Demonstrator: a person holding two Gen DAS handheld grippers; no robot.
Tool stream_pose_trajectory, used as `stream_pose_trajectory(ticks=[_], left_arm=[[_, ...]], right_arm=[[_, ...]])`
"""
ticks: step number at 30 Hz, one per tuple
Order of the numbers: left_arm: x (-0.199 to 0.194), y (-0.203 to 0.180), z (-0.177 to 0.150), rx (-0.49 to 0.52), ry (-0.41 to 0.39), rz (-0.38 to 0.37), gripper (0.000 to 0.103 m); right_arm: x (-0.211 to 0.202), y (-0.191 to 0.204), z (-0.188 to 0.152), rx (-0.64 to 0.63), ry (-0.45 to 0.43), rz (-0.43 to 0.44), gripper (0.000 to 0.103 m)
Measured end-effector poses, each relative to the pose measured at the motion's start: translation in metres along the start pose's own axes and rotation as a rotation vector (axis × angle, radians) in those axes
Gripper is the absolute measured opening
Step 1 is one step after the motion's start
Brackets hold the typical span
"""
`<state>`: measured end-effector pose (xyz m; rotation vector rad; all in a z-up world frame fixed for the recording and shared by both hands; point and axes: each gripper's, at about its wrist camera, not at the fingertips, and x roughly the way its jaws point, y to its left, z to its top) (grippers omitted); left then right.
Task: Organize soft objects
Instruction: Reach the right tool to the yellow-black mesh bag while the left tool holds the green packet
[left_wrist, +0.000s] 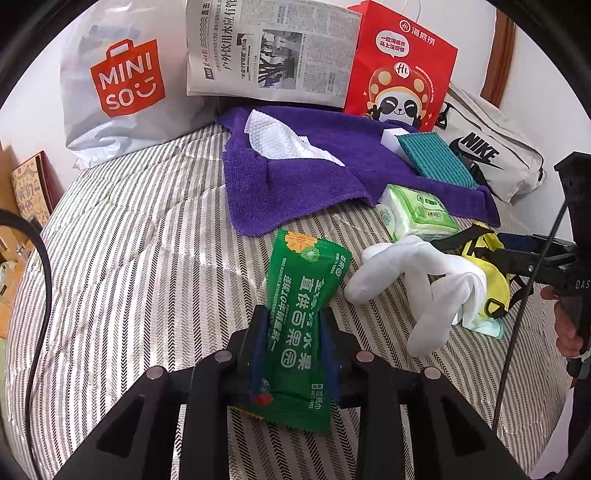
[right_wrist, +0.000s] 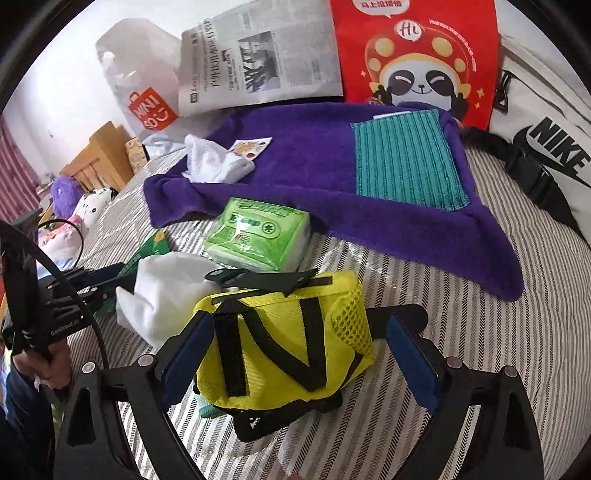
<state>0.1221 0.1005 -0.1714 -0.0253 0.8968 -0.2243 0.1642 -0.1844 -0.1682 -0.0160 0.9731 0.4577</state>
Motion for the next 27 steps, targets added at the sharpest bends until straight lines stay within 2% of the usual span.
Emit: stream_pose_trajectory(ticks=[6, 14, 20, 27], left_arm=[[0.000, 0.001, 0.000, -0.004, -0.001, -0.006, 0.028], [0.000, 0.000, -0.001, -0.003, -0.001, -0.004, 0.028], [0.000, 0.001, -0.001, -0.002, -0.001, -0.004, 0.029], [-0.001, 0.001, -0.001, -0.010, -0.003, -0.014, 0.029]], right_arm=[[-0.010, -0.004, -0.007, 0.033, -0.023, 0.057, 0.099], [-0.003, 0.018, -0.016, -0.029, -0.008, 0.012, 0.101], [0.014, 0.020, -0.012, -0.061, -0.001, -0.106, 0.103], [0.020, 0.018, -0.010, -0.077, -0.013, -0.113, 0.103]])
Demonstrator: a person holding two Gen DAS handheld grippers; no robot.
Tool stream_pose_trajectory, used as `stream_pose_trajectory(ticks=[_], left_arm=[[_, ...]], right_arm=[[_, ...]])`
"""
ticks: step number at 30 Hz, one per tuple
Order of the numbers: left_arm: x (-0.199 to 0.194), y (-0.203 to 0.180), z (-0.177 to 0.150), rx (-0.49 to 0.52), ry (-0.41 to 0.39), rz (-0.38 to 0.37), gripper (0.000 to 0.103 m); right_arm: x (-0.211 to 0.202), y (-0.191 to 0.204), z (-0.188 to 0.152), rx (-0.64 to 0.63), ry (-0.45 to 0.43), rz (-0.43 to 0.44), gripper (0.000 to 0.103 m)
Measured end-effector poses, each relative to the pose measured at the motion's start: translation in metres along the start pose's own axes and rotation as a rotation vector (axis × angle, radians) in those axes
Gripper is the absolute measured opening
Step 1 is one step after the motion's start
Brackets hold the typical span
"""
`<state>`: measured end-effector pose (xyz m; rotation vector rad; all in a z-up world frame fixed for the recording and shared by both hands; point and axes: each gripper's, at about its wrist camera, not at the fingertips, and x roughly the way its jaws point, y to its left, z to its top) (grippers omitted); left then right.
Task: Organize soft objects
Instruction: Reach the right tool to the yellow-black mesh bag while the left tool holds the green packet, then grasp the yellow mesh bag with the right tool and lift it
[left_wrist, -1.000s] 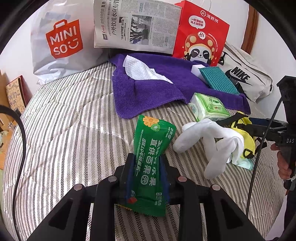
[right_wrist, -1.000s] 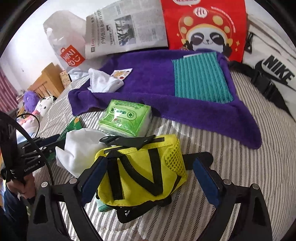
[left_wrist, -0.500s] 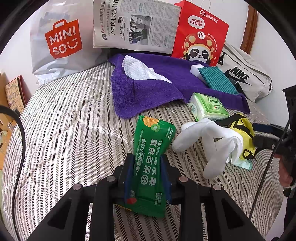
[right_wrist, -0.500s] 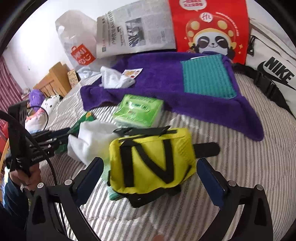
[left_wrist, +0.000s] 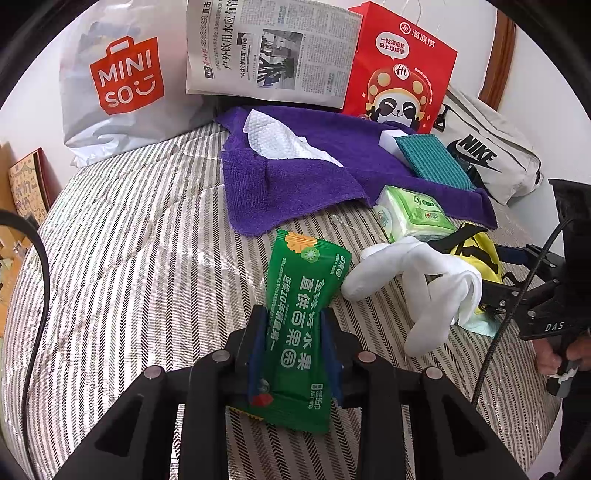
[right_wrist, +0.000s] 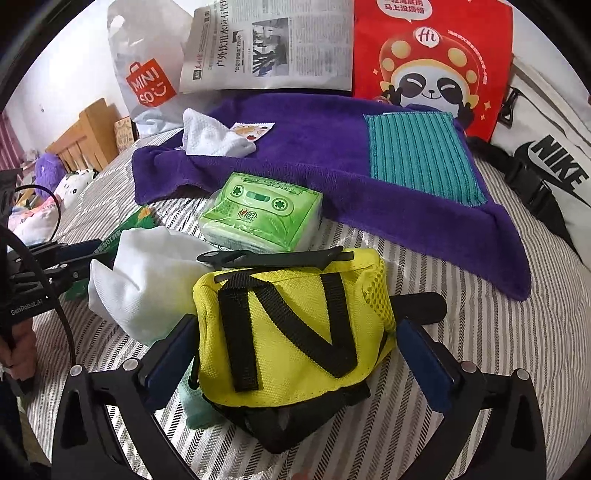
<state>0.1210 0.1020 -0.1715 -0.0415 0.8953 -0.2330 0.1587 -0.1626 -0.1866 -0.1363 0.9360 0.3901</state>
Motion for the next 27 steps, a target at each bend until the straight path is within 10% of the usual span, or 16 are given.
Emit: stream_pose_trajectory(ticks=[11, 27], left_arm=[[0.000, -0.001, 0.000, 0.006, -0.001, 0.008, 0.027], [0.000, -0.004, 0.000, 0.020, 0.001, 0.023, 0.030]], right_arm=[[-0.022, -0.008, -0.005, 0.034, -0.029, 0.063, 0.084], [0.007, -0.009, -0.001, -0.015, -0.014, 0.063, 0.103]])
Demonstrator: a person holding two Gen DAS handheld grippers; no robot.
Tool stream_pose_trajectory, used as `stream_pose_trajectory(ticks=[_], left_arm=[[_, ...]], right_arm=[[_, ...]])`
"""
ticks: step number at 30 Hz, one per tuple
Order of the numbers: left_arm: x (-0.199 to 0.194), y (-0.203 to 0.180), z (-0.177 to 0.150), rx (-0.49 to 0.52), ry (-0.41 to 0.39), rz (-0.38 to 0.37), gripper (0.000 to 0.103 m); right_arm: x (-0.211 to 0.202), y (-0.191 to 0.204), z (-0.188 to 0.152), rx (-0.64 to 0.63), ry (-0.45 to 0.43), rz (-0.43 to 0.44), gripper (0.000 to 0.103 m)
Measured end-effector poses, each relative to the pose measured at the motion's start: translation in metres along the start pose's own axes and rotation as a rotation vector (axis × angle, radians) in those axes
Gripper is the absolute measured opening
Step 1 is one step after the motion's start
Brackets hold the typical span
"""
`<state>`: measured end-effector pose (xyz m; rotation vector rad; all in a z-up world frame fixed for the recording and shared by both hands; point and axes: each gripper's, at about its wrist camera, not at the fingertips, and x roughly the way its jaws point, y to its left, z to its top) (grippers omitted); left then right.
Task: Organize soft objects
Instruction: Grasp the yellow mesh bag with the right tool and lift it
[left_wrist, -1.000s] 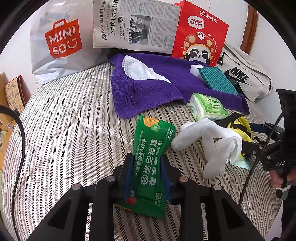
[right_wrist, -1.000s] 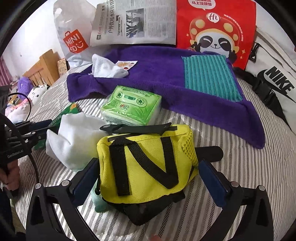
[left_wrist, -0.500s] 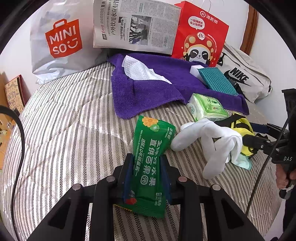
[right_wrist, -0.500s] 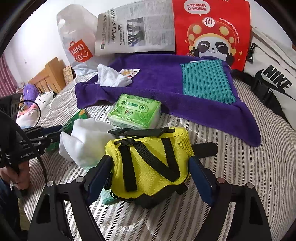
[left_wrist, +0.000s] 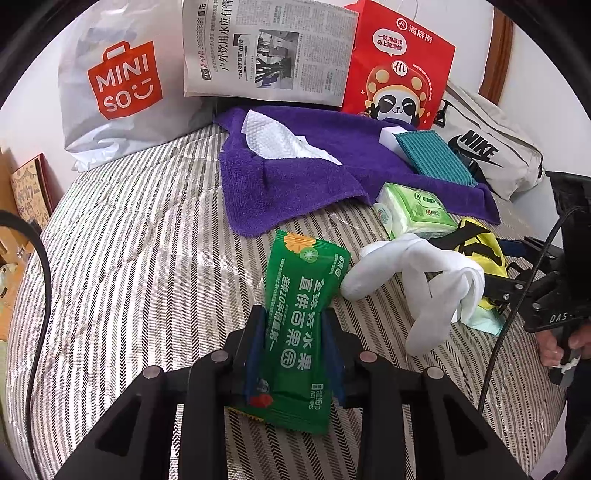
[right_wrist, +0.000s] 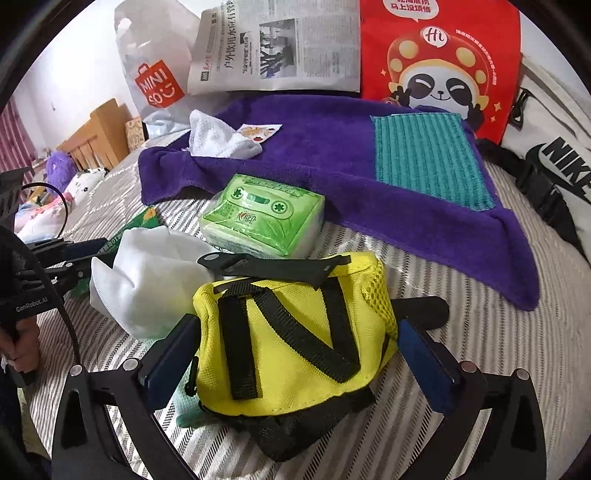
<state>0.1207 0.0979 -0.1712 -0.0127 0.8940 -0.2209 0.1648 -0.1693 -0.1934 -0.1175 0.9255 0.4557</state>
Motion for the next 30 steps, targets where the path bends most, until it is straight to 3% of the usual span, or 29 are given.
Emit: stream_pose_trajectory(ticks=[2, 8, 11, 19, 30], left_arm=[[0.000, 0.000, 0.000, 0.001, 0.000, 0.000, 0.030], [0.000, 0.001, 0.000, -0.002, -0.001, -0.011, 0.030], [-0.001, 0.002, 0.000, -0.002, -0.003, -0.011, 0.030], [-0.007, 0.006, 0.000, -0.014, 0.016, -0.019, 0.028], [-0.023, 0.011, -0.001, -0.045, -0.015, -0.021, 0.028]], right_arm=[[-0.001, 0.001, -0.001, -0.008, -0.005, 0.001, 0.102], [-0.011, 0.003, -0.004, -0.002, -0.021, 0.061, 0.071], [-0.015, 0.006, -0.005, -0.001, -0.010, 0.078, 0.065], [-0.038, 0.000, -0.008, 0.005, -0.048, 0.073, 0.065], [-0.068, -0.022, -0.019, 0.044, -0.089, 0.014, 0.066]])
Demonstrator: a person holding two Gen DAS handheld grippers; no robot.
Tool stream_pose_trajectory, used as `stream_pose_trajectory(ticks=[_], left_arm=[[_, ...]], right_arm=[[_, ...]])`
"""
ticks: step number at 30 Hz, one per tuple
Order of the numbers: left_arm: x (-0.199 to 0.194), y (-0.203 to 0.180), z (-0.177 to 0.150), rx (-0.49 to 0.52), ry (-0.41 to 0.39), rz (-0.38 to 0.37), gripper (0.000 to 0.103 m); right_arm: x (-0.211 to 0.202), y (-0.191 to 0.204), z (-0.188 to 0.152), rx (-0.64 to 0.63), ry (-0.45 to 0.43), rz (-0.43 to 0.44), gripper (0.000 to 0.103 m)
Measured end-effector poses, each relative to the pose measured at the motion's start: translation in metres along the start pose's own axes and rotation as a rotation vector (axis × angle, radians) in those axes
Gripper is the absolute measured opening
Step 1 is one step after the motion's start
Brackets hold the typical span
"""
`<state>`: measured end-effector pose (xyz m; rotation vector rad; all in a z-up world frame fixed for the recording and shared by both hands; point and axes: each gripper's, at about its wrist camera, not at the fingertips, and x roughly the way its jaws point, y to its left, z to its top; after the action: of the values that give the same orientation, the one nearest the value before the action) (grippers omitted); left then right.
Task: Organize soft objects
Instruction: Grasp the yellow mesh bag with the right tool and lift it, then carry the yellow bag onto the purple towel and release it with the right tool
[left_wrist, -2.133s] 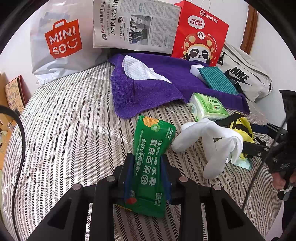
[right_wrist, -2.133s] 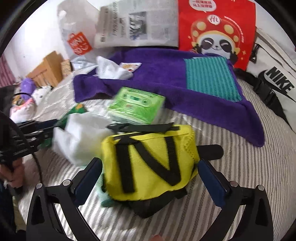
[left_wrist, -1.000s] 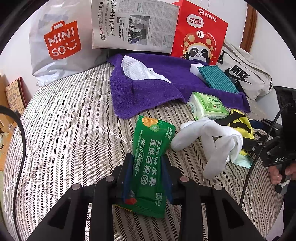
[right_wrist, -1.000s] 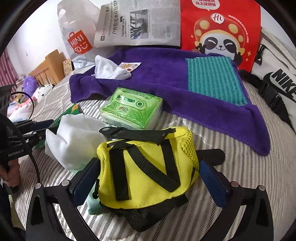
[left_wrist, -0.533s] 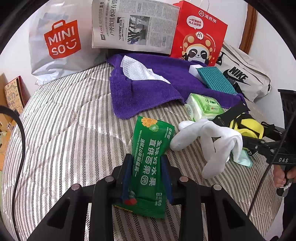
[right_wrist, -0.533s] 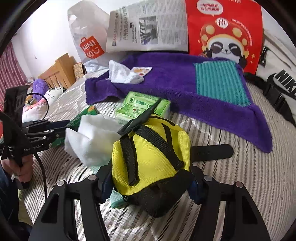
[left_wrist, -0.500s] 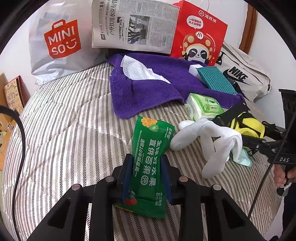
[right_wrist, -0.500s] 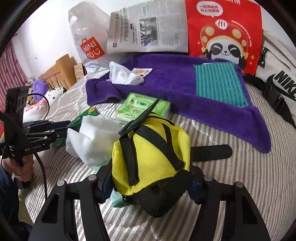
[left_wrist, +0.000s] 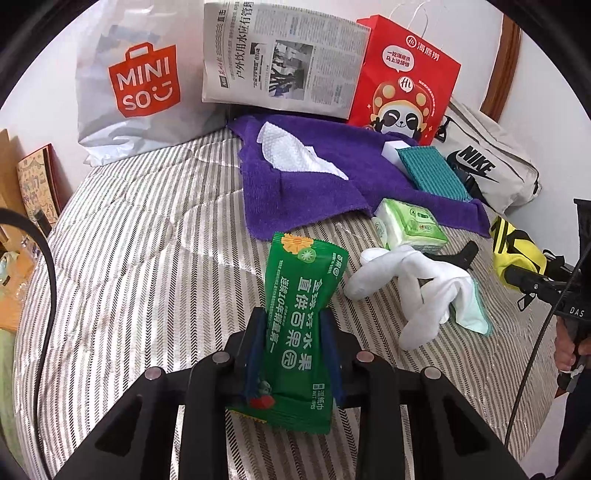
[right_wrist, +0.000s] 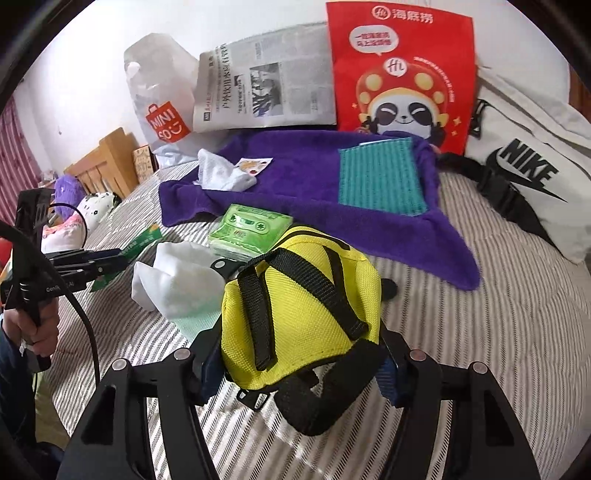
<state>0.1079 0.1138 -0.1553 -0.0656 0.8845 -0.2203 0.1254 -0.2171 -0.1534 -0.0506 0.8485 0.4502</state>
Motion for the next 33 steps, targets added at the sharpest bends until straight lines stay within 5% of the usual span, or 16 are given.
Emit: stream_pose_trajectory(ticks=[20, 33], left_arm=[[-0.024, -0.011, 0.058, -0.011, -0.065, -0.044, 0.028], [-0.022, -0.004, 0.082, -0.020, -0.062, -0.042, 0.028]], right_arm=[[-0.005, 0.007, 0.065, -0.030, -0.090, -0.001, 0.069], [0.064, 0.001, 0.125, 0.038, -0.050, -0.016, 0.071]])
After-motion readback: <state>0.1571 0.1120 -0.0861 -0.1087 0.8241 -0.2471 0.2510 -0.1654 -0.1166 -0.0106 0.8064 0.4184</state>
